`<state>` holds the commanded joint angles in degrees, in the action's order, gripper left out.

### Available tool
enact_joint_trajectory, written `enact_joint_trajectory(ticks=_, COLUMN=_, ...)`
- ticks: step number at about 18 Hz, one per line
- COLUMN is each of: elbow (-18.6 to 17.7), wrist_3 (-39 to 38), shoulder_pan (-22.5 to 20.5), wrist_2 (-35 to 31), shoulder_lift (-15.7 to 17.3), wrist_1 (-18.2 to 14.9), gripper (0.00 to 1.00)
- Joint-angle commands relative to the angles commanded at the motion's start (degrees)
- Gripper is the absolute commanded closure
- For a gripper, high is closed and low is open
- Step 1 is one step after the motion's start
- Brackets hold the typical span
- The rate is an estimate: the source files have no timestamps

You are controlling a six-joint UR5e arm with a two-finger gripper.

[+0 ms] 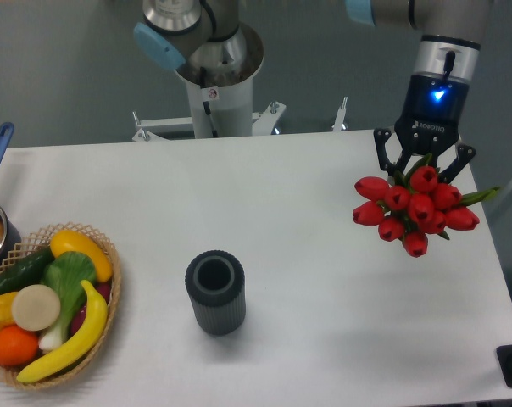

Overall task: Insert the flowers into the vase
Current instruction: 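Carry the red tulip bunch in the gripper toward the gray vase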

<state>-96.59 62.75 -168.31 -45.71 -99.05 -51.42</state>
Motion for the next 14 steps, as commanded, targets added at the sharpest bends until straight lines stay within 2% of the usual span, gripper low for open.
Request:
enact_joint_trajectory(ticks=3, elbow=0.5, wrist_3=0.0, shoulder_pan=0.3, wrist_2=0.7, shoulder_lift=-0.1, wrist_1=0.0, gripper=0.6)
enact_joint_trajectory(ticks=4, elbow=0.8, wrist_3=0.0, shoulder_pan=0.4, wrist_2=2.9, shoulder_lift=0.0, wrist_1=0.0, gripper=0.6)
enact_joint_trajectory(ticks=12, elbow=1.4, wrist_3=0.0, shoulder_pan=6.8, wrist_2=12.3, shoulder_lift=0.5, wrist_1=0.5, gripper=0.6)
enact_joint_trajectory(ticks=14, elbow=1.5, wrist_3=0.0, shoulder_pan=8.4, wrist_2=14.9, shoulder_lift=0.4, wrist_1=1.7, gripper=0.6)
